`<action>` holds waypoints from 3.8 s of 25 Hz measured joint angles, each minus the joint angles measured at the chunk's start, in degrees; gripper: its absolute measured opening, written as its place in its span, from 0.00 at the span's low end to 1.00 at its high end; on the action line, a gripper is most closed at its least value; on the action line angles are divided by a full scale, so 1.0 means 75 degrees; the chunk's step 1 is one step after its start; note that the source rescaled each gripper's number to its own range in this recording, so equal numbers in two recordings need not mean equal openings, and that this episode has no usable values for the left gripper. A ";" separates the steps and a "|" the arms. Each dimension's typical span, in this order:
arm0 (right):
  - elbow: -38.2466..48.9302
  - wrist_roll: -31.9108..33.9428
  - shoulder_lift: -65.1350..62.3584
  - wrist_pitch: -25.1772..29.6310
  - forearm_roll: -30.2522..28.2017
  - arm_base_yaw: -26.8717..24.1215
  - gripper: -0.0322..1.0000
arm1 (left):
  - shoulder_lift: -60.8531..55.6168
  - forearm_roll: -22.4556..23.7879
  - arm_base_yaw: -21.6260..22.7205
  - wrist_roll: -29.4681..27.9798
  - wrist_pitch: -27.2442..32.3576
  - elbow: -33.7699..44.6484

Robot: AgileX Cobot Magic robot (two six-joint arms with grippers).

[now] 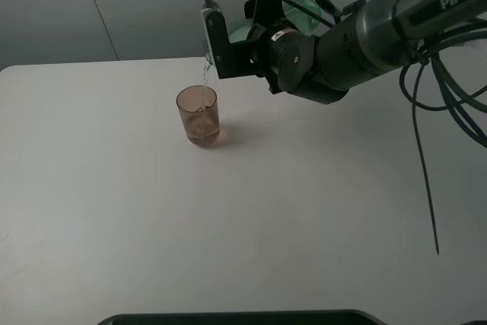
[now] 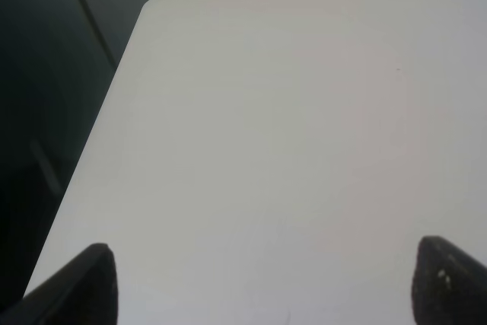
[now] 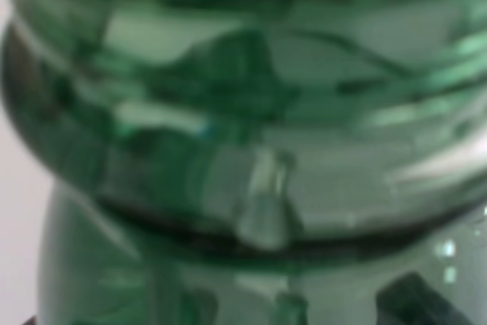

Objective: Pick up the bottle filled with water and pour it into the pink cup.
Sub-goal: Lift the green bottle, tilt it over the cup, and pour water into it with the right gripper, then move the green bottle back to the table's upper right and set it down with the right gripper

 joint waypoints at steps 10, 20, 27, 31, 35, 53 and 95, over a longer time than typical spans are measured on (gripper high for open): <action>0.0000 0.0000 0.0000 0.0000 -0.0331 -0.0062 0.03 | 0.0000 0.0000 0.0000 0.0000 0.0000 0.0000; 0.0000 0.0000 0.0000 0.0000 -0.0407 -0.0062 0.03 | 0.0000 0.0000 0.0000 -0.0027 -0.0015 0.0000; 0.0000 0.0000 0.0000 -0.0017 -0.0558 -0.0062 0.03 | 0.0000 0.0000 0.0000 -0.0027 -0.0015 0.0000; 0.0000 0.0000 0.0000 -0.0045 -0.0558 -0.0062 0.03 | 0.0000 0.0000 0.0000 -0.0027 -0.0015 0.0000; 0.0000 0.0000 0.0000 -0.0045 -0.0558 -0.0062 0.03 | 0.0000 0.0000 0.0000 -0.0027 -0.0015 0.0000; -0.0005 0.4085 -0.0047 -0.0045 -0.0558 -0.0062 0.03 | 0.0000 0.0000 0.0000 -0.0027 -0.0015 0.0000; 0.0073 1.5339 -0.1509 0.2787 -0.4913 -0.5249 0.03 | 0.0000 0.0000 0.0000 -0.0027 -0.0015 0.0000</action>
